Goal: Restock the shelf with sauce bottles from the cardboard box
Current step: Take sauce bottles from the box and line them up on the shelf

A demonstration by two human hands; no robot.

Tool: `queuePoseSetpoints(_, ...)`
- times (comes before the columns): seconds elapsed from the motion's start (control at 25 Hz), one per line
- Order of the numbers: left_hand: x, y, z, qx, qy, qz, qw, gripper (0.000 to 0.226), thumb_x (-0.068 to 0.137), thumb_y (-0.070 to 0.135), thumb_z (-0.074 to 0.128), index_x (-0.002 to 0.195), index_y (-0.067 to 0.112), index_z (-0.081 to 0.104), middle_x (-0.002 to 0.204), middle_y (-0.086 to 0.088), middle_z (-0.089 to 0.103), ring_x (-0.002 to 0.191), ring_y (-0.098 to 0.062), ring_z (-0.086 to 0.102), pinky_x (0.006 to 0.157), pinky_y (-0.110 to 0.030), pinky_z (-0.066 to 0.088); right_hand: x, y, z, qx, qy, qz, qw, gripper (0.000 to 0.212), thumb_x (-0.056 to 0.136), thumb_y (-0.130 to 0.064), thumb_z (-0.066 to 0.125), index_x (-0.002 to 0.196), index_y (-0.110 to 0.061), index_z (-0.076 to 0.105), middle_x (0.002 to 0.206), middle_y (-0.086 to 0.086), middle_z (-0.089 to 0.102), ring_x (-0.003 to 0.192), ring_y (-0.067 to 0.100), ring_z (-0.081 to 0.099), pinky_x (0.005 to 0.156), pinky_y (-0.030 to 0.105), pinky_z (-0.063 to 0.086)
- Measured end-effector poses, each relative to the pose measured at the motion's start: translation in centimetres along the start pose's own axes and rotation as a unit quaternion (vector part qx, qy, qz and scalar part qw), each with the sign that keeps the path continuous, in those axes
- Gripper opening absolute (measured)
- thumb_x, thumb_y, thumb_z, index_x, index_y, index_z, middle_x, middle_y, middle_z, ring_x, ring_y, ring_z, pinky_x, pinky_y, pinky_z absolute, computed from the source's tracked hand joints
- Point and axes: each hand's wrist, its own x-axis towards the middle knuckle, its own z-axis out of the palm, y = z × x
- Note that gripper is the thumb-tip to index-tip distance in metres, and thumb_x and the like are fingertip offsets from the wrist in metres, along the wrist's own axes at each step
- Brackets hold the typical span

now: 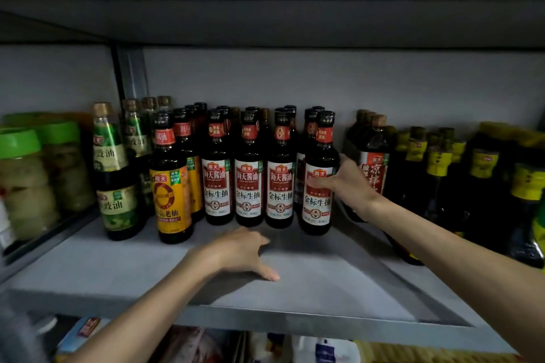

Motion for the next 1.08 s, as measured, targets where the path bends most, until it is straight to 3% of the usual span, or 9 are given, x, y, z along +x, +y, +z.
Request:
queuePoseSetpoints(0.16,0.4,-0.1,-0.2,-0.007,-0.004,-0.006,1.000,0.096,0.070,0.064,0.073,0.149,0.023,0.038,0.153,-0.001,0.042,0.137,-0.020,0.043,0.111,-0.037,0.038,0.6,0.8,0.1,0.013,0.000,0.006,1.000,0.044,0.070,-0.011,0.085,0.099,-0.036,0.063,0.108,-0.001,0.075,0.103,0.017,0.071,0.098,0.049,0.052)
queuePoseSetpoints(0.48,0.1,0.1,-0.5,0.009,0.000,-0.005,1.000,0.096,0.068,0.067,0.074,0.147,0.025,0.042,0.147,-0.001,0.050,0.131,-0.021,0.049,0.106,-0.036,0.043,1.2,2.6,0.7,0.049,0.010,0.021,0.999,0.051,0.070,-0.016,0.086,0.108,-0.036,0.059,0.111,-0.002,0.074,0.105,0.016,0.070,0.099,0.050,0.051)
queuePoseSetpoints(0.56,0.1,0.2,-0.6,0.018,-0.001,-0.008,1.000,0.095,0.067,0.067,0.074,0.147,0.025,0.043,0.145,-0.001,0.052,0.129,-0.022,0.051,0.104,-0.037,0.044,0.8,3.4,1.2,0.013,0.006,0.036,0.999,0.051,0.070,-0.019,0.086,0.110,-0.034,0.059,0.113,-0.003,0.073,0.108,0.015,0.068,0.099,0.044,0.052)
queuePoseSetpoints(0.68,-0.1,0.3,-0.6,0.027,-0.002,-0.003,1.000,0.096,0.067,0.067,0.074,0.147,0.025,0.043,0.144,-0.002,0.053,0.128,-0.023,0.052,0.103,-0.036,0.045,-0.2,4.4,2.3,-0.105,0.004,0.072,0.992,0.070,0.070,-0.025,0.088,0.129,-0.021,0.051,0.123,-0.003,0.068,0.115,0.016,0.063,0.087,0.023,0.050)
queuePoseSetpoints(0.72,-0.1,0.3,-0.7,0.031,-0.001,-0.002,1.000,0.095,0.067,0.067,0.074,0.147,0.025,0.043,0.144,-0.003,0.053,0.129,-0.023,0.051,0.102,-0.036,0.045,-0.2,4.6,2.5,-0.116,0.010,0.079,0.990,0.072,0.071,-0.023,0.087,0.132,-0.017,0.049,0.125,-0.001,0.066,0.116,0.017,0.062,0.087,0.022,0.048)
queuePoseSetpoints(1.08,-0.3,0.5,-1.1,0.057,-0.003,-0.005,0.998,0.094,0.068,0.070,0.071,0.147,0.030,0.041,0.146,-0.005,0.050,0.130,-0.027,0.049,0.102,-0.035,0.043,1.3,5.9,2.6,-0.112,-0.007,0.084,0.990,0.075,0.071,-0.025,0.086,0.134,-0.017,0.046,0.124,-0.001,0.066,0.116,0.017,0.062,0.097,0.030,0.048)
